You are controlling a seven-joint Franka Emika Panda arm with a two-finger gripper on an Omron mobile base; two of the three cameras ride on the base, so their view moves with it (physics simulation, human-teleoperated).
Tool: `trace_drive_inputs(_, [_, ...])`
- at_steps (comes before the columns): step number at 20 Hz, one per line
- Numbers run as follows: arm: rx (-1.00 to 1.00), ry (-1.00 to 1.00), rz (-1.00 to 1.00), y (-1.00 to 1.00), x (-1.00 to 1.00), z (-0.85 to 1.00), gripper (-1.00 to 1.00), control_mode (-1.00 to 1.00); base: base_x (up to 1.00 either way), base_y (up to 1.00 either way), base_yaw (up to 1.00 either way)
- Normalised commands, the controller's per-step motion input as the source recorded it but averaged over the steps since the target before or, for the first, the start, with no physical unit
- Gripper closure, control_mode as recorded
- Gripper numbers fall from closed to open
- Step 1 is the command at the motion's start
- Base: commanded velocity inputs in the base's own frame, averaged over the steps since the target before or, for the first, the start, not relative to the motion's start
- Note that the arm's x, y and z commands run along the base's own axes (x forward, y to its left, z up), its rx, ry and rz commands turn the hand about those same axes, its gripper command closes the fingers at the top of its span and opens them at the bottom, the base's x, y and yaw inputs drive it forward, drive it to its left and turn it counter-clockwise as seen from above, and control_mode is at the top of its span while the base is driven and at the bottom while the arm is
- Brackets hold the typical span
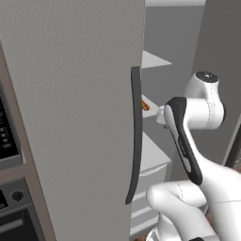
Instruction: Store the hot dog in the freezer for long-term storage. Close the freezer door after placing the cooked food.
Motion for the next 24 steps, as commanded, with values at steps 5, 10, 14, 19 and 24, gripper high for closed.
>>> trace_drive_inputs(5, [0.03,0.24,0.0,0.21,-0.38,0.1,-1.0,-1.0,0.0,0.0,0.0])
trace_drive_inputs(10, [-0.01,0.05,0.03,0.02,-0.34,-0.25,-1.0,-1.0,0.0,0.0,0.0])
trace_drive_inputs(14, [-0.02,0.0,0.04,0.0,-0.48,-0.21,-1.0,-1.0,0.0,0.0,0.0])
trace_drive_inputs(19, [0.0,0.0,0.03,0.0,-0.35,-0.15,-1.0,-1.0,0.0,0.0,0.0])
trace_drive_inputs(24, [-0.03,-0.07,0.03,0.0,-0.18,-0.11,-1.0,-1.0,0.0,0.0,0.0])
